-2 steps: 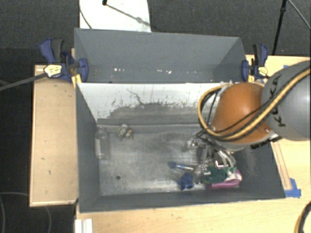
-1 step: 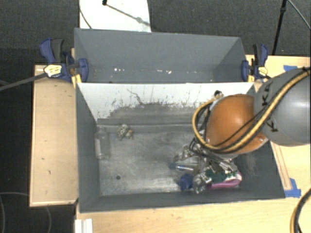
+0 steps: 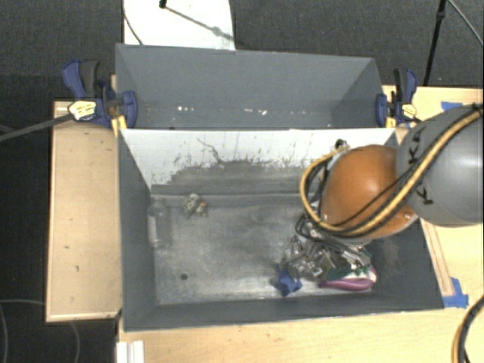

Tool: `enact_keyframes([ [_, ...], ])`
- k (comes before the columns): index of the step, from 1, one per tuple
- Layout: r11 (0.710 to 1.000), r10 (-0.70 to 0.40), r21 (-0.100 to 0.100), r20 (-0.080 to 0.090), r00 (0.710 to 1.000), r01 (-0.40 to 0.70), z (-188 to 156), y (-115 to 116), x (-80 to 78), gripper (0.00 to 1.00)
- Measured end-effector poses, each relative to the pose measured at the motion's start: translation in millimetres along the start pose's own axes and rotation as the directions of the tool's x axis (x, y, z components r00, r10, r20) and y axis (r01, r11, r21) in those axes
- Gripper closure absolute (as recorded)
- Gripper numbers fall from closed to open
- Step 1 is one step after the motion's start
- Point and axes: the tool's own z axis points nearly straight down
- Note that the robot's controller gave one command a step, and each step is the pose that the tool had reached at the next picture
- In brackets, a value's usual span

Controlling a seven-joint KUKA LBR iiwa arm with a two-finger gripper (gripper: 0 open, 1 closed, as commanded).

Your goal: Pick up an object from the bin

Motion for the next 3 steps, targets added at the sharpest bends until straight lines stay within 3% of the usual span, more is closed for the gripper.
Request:
enact_keyframes([
  [1,1.0,0.004,0.003,0.02,1.0,-0.004,1,0,-3.8,0.0],
  [2,0.947,-0.321,-0.003,0.0,0.947,0.321,21,-29,13.9,0.0],
  [3,0.949,-0.317,-0.004,0.002,0.949,0.317,21,-29,13.2,1.0],
])
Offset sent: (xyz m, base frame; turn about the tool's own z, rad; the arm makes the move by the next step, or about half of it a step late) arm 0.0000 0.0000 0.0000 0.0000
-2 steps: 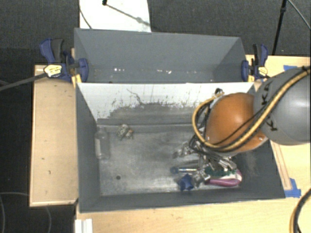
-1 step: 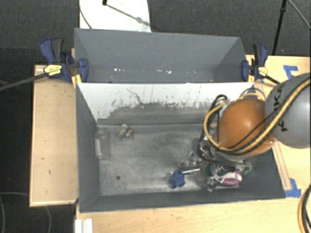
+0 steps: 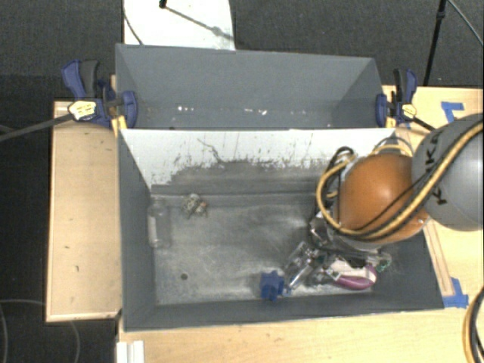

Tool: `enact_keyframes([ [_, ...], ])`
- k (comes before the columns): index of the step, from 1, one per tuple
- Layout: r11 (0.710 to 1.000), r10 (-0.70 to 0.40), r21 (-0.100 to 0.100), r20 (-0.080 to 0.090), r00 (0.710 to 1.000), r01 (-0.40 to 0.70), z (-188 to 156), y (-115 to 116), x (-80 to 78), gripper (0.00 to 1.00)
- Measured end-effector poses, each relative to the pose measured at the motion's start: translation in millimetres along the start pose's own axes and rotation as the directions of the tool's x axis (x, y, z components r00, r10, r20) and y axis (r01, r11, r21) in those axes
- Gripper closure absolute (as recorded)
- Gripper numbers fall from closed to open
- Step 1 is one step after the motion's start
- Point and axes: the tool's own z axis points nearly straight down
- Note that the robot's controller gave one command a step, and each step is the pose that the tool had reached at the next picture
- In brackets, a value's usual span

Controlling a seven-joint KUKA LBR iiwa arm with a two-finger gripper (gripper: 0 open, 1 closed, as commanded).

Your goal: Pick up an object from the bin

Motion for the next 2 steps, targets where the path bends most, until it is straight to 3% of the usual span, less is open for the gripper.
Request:
enact_keyframes([
  [1,0.994,-0.108,0.004,-0.003,0.994,0.108,-121,-30,11.3,1.0],
  [2,0.902,-0.432,0.001,-0.002,0.902,0.432,-250,26,-20.8,1.0],
])
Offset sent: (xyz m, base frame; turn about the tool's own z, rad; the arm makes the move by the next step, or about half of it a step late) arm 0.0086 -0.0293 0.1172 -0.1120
